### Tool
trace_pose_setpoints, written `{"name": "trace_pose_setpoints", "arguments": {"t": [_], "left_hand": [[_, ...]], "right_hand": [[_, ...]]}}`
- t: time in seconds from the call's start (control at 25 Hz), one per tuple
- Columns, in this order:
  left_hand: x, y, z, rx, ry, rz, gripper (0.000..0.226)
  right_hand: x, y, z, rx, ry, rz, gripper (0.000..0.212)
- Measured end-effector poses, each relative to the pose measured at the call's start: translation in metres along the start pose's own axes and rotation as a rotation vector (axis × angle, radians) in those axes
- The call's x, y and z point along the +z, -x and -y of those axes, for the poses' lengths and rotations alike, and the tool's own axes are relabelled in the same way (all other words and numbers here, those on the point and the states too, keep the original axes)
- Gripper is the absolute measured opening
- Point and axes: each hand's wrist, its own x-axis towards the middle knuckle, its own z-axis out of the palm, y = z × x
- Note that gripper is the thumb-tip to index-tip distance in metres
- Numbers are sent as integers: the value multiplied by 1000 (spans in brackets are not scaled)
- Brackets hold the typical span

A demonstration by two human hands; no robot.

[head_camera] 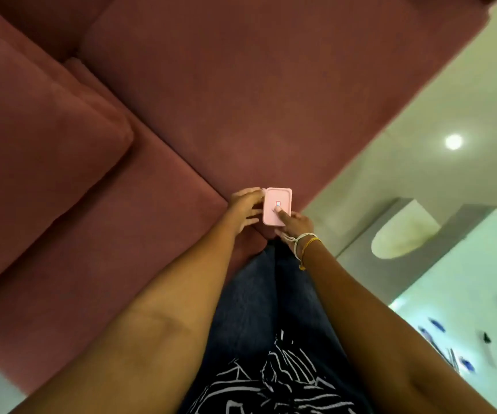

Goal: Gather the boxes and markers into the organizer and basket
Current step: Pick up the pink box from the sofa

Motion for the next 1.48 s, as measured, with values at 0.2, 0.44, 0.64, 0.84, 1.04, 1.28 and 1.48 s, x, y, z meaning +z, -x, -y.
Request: {"name": "trace_pose_setpoints", "arguments": {"t": [0.2,0.44,0.64,0.84,1.04,1.28,1.48], "left_hand": [[78,23,78,110,-299,0,37],[152,48,210,112,-578,32,35],[209,78,315,162,-1002,100,25],[232,97,396,125,-1305,245,22],[237,131,455,116,-1613,383,25],[214,140,512,91,-2023,610,36],[201,127,534,290,-2312,755,38]], "right_hand": [[-87,26,-73,8,-330,5,13],[-197,47,-198,54,-528,-54,47],[-264,74,-319,37,-731,-292,47],[-290,127,-399,121,-1093,-357,39],[-278,153,-474,205,-1350,-405,32],[-247,173,-536,308,-1578,-541,36],[-218,160,-572,386,-1723,-692,34]]}}
